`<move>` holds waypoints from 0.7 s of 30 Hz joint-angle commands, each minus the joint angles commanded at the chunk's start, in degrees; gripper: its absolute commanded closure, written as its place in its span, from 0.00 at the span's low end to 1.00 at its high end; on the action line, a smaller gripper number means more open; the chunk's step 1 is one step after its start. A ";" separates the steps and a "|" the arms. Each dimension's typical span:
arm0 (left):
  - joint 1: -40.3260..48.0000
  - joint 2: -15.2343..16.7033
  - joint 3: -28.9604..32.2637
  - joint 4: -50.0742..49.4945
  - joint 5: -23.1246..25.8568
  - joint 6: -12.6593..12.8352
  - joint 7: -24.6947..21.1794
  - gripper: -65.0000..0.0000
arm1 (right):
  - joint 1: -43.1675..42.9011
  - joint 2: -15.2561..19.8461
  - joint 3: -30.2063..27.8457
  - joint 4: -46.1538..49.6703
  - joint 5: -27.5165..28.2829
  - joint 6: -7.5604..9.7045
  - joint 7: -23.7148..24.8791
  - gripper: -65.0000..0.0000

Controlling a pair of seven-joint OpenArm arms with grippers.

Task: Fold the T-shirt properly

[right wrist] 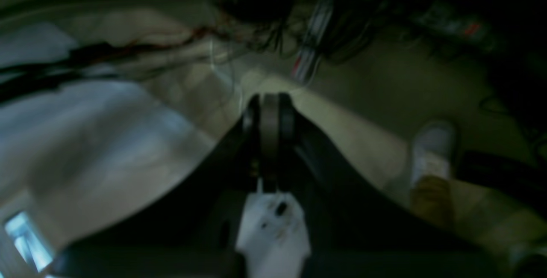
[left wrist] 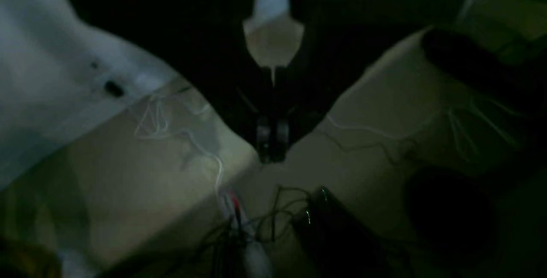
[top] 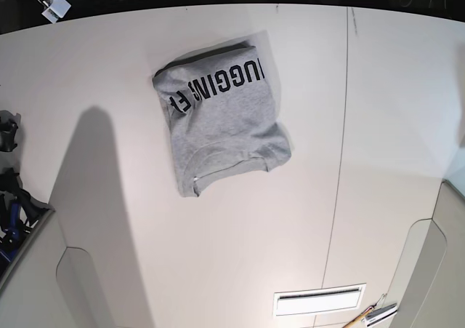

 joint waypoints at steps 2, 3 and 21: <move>-0.59 0.00 0.85 -11.32 -0.02 0.13 -10.78 1.00 | 0.17 1.40 -6.21 -6.21 -0.70 -0.20 6.45 1.00; -1.09 0.02 1.46 -17.49 0.00 0.48 -17.68 1.00 | 0.52 1.75 -9.55 -9.68 -1.60 -0.20 9.99 1.00; -34.18 2.89 27.52 -68.32 -1.88 10.62 -33.44 1.00 | 24.17 -9.57 -36.54 -44.30 -23.63 -0.17 22.93 1.00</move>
